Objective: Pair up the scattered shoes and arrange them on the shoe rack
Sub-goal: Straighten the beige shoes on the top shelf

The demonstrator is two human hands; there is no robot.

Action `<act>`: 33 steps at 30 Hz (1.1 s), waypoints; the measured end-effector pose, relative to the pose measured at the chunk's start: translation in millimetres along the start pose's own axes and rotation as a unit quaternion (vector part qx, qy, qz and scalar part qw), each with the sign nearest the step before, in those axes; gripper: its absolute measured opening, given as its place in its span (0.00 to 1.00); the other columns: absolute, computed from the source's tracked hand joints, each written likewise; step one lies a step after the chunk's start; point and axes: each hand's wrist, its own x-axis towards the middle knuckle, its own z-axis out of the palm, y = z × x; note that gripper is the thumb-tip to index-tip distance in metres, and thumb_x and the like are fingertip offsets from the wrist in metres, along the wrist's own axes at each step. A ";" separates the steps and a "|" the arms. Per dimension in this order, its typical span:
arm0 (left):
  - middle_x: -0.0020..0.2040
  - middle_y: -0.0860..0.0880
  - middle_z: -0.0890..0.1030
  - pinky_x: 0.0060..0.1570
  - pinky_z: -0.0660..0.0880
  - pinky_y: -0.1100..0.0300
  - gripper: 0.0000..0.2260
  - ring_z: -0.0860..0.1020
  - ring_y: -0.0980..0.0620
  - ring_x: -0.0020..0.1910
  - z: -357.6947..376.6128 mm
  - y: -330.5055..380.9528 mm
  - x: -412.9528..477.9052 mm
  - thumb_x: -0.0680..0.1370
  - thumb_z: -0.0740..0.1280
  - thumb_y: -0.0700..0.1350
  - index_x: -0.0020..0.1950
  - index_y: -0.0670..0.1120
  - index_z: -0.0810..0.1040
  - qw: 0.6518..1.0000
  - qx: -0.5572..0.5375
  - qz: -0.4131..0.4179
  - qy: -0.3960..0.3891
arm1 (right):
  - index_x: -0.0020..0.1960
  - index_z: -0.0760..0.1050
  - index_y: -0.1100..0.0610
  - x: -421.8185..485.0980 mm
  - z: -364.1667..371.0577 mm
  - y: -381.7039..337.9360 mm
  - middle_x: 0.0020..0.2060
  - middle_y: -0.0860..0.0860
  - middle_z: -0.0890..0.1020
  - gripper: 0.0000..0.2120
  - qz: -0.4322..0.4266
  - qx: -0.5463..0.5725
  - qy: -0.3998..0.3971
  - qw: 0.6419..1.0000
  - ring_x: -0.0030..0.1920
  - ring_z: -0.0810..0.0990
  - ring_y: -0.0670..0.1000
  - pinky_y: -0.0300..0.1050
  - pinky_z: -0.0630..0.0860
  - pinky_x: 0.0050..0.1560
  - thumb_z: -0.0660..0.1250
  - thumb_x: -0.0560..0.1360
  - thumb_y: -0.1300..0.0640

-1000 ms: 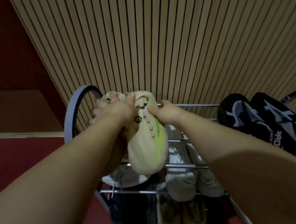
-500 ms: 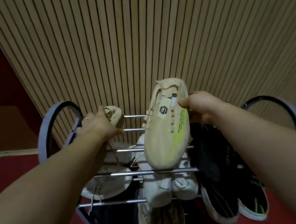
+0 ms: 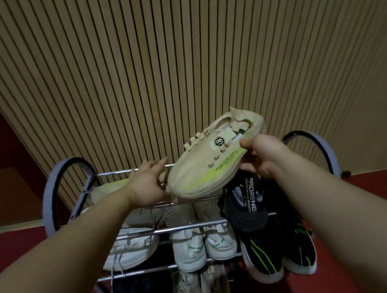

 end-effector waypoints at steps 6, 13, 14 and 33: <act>0.50 0.48 0.84 0.46 0.73 0.58 0.35 0.78 0.53 0.40 2.2 21.9 -81.9 0.65 0.73 0.31 0.70 0.47 0.68 0.744 -0.667 -0.011 -0.044 | 0.72 0.60 0.54 -43.5 33.7 14.7 0.61 0.58 0.77 0.29 -0.018 0.161 0.004 0.987 0.57 0.79 0.59 0.53 0.80 0.39 0.65 0.75 0.66; 0.59 0.48 0.77 0.47 0.81 0.51 0.17 0.79 0.47 0.55 8.3 52.9 -106.8 0.80 0.62 0.41 0.66 0.53 0.65 0.562 -0.778 -0.081 0.268 | 0.71 0.62 0.52 -92.7 41.7 43.0 0.61 0.54 0.78 0.28 -0.049 0.076 -0.102 0.991 0.56 0.79 0.54 0.55 0.75 0.56 0.69 0.74 0.52; 0.58 0.48 0.77 0.47 0.81 0.52 0.17 0.79 0.48 0.53 2.7 46.5 -112.2 0.80 0.61 0.40 0.66 0.53 0.64 0.561 -0.776 -0.078 0.276 | 0.71 0.63 0.51 -93.6 33.6 40.7 0.62 0.53 0.77 0.28 -0.058 0.046 -0.108 0.991 0.56 0.78 0.52 0.56 0.73 0.59 0.66 0.74 0.45; 0.69 0.52 0.72 0.53 0.80 0.49 0.44 0.78 0.49 0.60 -16.8 47.5 -156.7 0.74 0.70 0.41 0.74 0.67 0.43 0.793 -0.602 0.014 0.095 | 0.71 0.66 0.45 -96.3 56.7 57.8 0.60 0.50 0.81 0.20 -0.174 -0.106 -0.307 0.930 0.59 0.80 0.53 0.57 0.75 0.62 0.55 0.79 0.45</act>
